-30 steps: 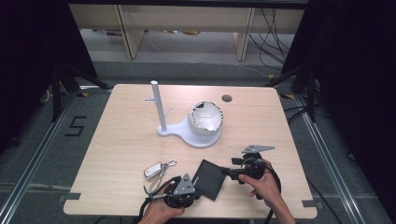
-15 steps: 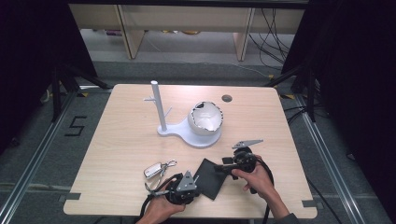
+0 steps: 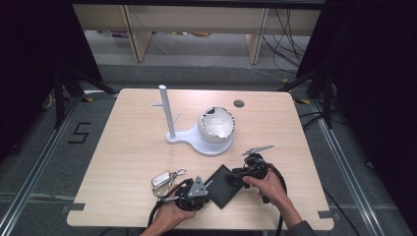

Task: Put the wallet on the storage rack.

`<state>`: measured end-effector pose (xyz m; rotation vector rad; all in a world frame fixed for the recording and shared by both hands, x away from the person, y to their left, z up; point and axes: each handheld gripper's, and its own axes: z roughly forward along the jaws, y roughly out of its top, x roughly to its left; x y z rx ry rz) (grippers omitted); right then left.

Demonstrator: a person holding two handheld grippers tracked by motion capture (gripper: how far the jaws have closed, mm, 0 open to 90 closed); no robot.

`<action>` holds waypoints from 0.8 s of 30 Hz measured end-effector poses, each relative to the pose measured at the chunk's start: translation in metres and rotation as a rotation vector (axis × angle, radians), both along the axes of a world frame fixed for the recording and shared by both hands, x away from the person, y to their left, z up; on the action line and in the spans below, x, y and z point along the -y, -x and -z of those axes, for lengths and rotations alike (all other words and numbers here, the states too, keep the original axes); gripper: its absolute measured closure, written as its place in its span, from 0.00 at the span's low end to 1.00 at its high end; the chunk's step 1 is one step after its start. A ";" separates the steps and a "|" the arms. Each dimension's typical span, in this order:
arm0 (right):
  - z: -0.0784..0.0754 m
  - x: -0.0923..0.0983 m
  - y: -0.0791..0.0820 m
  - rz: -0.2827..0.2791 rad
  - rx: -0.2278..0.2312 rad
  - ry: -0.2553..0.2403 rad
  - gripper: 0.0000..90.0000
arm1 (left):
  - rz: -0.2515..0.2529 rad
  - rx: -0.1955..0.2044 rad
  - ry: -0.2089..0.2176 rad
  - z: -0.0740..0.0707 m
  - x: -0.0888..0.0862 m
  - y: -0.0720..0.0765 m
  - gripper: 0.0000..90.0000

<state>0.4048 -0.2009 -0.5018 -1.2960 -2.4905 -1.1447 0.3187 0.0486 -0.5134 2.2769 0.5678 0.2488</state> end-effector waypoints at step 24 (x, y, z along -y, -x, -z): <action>-0.007 0.014 -0.004 0.017 -0.129 -0.226 0.85 | 0.007 -0.012 0.016 0.001 0.000 0.000 0.99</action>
